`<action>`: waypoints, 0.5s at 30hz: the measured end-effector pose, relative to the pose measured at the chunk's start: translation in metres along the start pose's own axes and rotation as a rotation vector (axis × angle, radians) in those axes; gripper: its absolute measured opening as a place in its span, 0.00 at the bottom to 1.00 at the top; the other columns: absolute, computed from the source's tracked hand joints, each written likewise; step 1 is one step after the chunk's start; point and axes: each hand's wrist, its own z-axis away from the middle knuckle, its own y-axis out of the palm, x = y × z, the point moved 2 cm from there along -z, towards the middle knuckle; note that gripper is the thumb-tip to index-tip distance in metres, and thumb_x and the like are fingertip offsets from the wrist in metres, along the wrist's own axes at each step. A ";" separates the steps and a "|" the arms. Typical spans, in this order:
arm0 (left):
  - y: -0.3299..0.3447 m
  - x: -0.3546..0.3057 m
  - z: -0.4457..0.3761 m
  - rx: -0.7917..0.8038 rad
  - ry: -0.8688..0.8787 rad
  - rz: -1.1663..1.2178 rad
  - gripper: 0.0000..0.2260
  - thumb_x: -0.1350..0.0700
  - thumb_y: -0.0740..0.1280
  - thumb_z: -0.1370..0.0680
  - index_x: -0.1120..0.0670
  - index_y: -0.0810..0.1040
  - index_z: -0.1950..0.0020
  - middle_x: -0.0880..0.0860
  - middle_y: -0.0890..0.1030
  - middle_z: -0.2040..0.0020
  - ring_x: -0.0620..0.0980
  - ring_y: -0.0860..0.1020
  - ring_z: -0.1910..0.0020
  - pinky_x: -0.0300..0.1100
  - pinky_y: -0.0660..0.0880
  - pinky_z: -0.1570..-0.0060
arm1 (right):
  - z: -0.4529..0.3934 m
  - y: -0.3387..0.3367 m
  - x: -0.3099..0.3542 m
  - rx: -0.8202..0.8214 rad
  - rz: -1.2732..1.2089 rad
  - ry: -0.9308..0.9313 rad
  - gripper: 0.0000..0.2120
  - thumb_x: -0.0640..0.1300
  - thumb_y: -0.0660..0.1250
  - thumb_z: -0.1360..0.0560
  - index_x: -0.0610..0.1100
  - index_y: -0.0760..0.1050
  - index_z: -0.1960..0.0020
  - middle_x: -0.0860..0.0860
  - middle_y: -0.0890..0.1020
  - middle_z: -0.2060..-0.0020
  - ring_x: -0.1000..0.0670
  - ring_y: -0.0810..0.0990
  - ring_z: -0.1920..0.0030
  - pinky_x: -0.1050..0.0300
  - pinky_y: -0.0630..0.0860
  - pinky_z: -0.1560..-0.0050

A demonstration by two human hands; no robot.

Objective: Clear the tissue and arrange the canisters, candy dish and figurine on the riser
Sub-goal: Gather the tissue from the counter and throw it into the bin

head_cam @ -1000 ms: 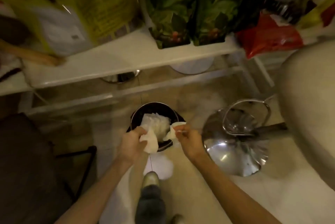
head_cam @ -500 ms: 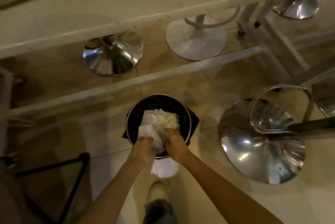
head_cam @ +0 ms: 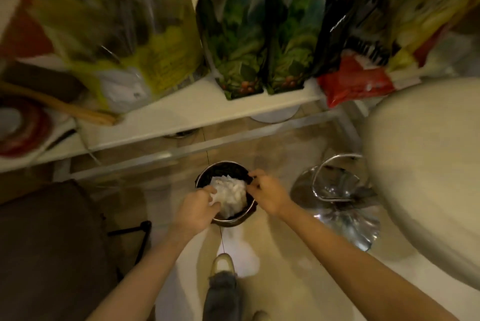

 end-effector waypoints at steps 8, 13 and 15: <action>-0.167 -0.108 0.124 -0.147 0.134 0.011 0.20 0.49 0.65 0.27 0.54 0.70 0.36 0.57 0.80 0.44 0.54 0.77 0.44 0.44 0.73 0.46 | 0.121 -0.126 0.163 -0.027 0.078 -0.290 0.10 0.44 0.64 0.26 0.42 0.76 0.47 0.43 0.82 0.51 0.45 0.79 0.47 0.55 0.73 0.49; -0.315 -0.162 0.238 -0.401 0.248 0.030 0.19 0.47 0.64 0.27 0.52 0.72 0.38 0.52 0.80 0.46 0.51 0.78 0.47 0.47 0.75 0.45 | 0.220 -0.197 0.324 -0.002 0.212 -0.548 0.10 0.47 0.63 0.25 0.43 0.77 0.47 0.48 0.79 0.55 0.48 0.79 0.54 0.54 0.75 0.54; -0.339 -0.177 0.262 -0.456 0.339 0.058 0.16 0.48 0.65 0.27 0.51 0.74 0.41 0.51 0.81 0.50 0.49 0.79 0.50 0.47 0.77 0.48 | 0.241 -0.204 0.350 0.022 0.230 -0.604 0.10 0.47 0.62 0.25 0.43 0.77 0.48 0.51 0.79 0.60 0.50 0.80 0.60 0.55 0.77 0.58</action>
